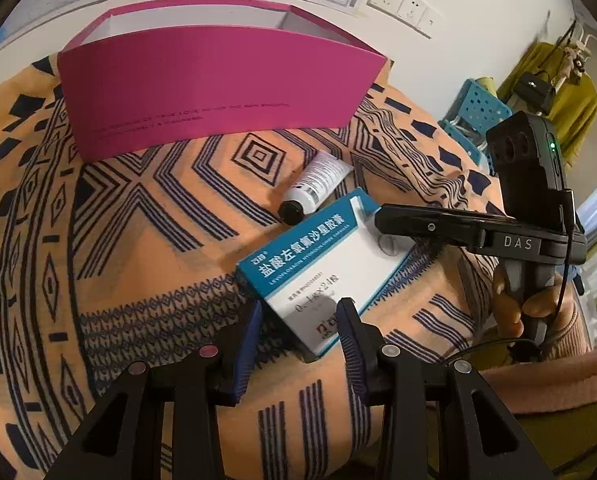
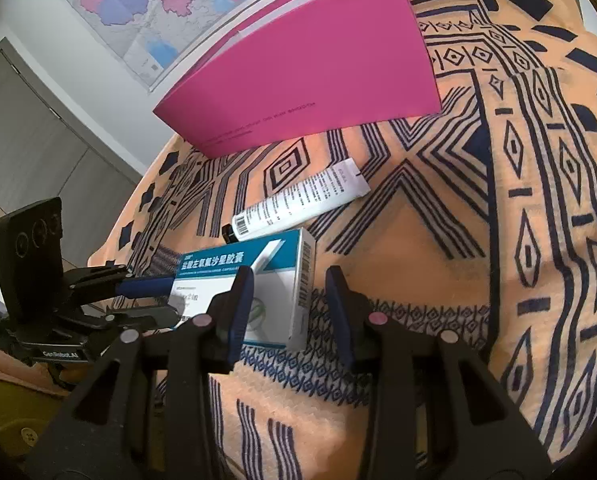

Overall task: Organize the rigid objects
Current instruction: 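Move the right gripper down to the white-and-teal medicine box, then close the right gripper on the white-and-teal medicine box, then lift the medicine box with the right gripper over the magenta box, then lower the medicine box into the magenta box and open the right gripper, then move the right gripper to the white tube with the black cap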

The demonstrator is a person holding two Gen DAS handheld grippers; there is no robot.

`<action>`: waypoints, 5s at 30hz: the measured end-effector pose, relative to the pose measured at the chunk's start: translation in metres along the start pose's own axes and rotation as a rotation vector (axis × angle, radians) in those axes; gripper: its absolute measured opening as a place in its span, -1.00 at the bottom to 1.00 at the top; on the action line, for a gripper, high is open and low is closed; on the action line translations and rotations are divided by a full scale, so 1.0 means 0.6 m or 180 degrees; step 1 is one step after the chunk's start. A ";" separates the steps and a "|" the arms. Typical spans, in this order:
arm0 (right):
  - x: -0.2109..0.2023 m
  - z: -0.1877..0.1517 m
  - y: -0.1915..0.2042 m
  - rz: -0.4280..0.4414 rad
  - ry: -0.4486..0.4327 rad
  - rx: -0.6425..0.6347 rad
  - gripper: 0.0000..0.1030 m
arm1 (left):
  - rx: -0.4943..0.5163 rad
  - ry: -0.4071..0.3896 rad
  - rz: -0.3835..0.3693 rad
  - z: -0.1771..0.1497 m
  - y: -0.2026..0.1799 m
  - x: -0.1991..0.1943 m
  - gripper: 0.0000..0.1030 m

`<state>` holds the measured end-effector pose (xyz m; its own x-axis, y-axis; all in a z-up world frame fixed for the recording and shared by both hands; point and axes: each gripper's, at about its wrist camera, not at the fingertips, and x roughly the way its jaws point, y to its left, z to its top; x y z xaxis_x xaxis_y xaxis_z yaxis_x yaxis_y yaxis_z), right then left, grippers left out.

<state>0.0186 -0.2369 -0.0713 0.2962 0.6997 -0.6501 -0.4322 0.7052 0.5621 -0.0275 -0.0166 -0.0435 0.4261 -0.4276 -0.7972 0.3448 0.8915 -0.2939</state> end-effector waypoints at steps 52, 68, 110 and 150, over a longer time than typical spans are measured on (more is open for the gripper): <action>-0.064 0.082 0.066 -0.0033 -0.0601 -0.0366 -0.23 | 0.0271 -0.0788 0.0191 0.098 -0.018 -0.071 -0.25; -0.087 0.164 0.078 -0.0131 -0.0929 -0.0538 -0.23 | 0.0384 -0.1057 0.0344 0.176 -0.016 -0.080 -0.25; -0.035 0.269 0.018 -0.0410 -0.0957 -0.0380 -0.23 | 0.0117 -0.0876 0.0470 0.296 0.032 0.008 -0.25; -0.058 0.184 0.046 -0.0435 -0.0949 -0.0579 -0.08 | 0.0245 -0.1150 0.0481 0.199 0.013 -0.041 0.05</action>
<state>0.0904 -0.2292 0.0235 0.5849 0.6222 -0.5204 -0.5079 0.7812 0.3631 0.0648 -0.0174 0.0368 0.7389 -0.3299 -0.5875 0.3115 0.9404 -0.1362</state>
